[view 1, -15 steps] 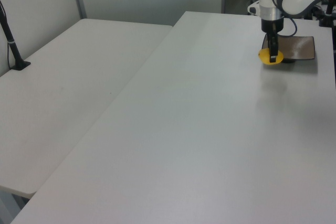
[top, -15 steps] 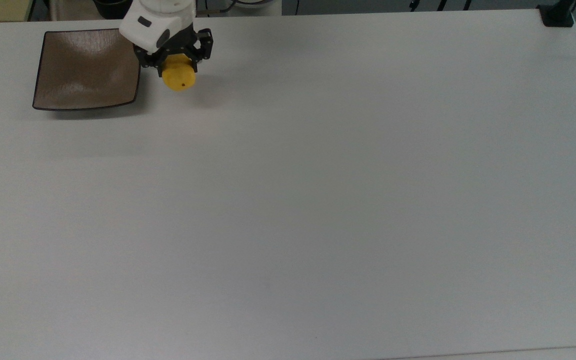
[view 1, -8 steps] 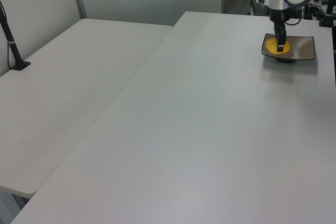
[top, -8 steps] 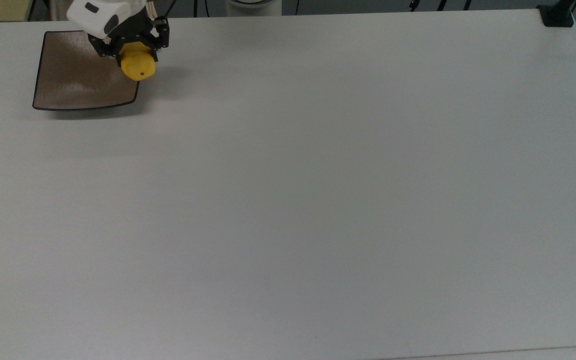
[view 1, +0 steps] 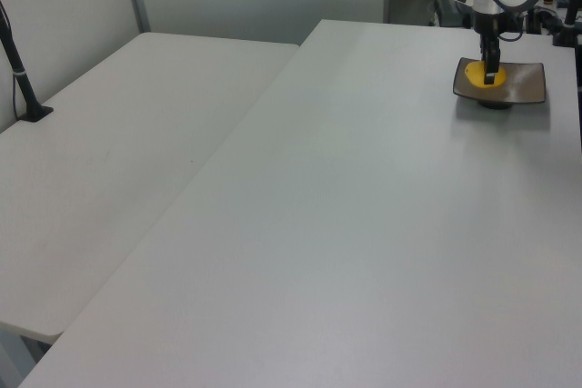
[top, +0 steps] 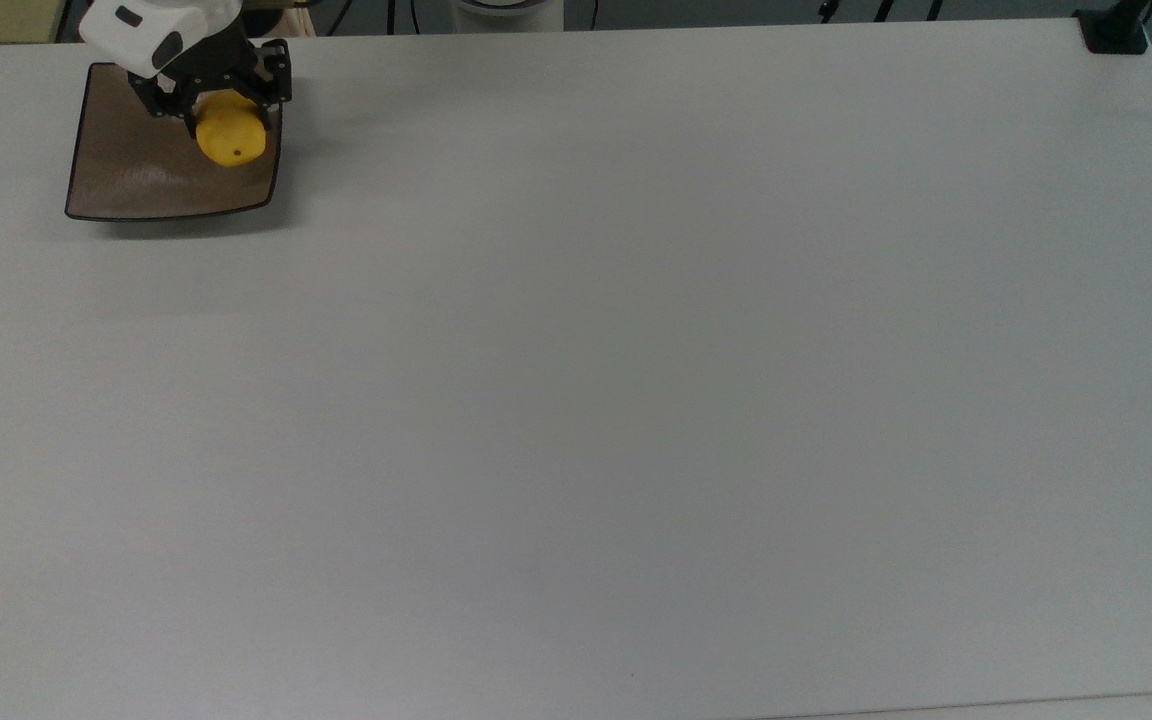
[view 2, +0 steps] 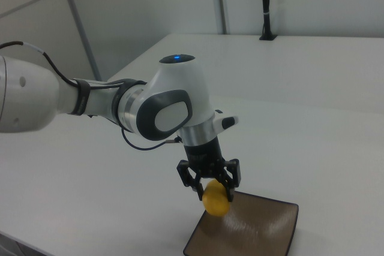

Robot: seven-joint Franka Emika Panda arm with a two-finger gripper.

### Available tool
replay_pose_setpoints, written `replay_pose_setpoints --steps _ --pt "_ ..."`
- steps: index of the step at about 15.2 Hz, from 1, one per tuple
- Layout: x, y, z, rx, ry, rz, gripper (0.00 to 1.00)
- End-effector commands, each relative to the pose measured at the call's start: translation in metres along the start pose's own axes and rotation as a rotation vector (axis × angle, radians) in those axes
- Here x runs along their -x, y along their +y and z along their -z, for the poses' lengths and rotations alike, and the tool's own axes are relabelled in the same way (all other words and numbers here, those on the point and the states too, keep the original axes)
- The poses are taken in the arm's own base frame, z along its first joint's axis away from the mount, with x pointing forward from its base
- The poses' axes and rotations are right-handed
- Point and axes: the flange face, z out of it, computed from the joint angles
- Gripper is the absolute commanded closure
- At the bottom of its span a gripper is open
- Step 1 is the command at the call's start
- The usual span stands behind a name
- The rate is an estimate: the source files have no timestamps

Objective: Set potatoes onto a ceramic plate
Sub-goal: 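Lower the potato onto the plate and open the gripper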

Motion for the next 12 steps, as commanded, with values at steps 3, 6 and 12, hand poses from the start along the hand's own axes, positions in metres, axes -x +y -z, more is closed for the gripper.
replay_pose_setpoints --steps 3,6,12 --pt "-0.005 0.009 0.004 0.023 0.005 0.011 0.0" --pt "-0.004 0.011 0.007 0.024 0.007 0.007 0.0" --pt "-0.007 0.017 0.067 -0.083 -0.02 -0.098 0.0"
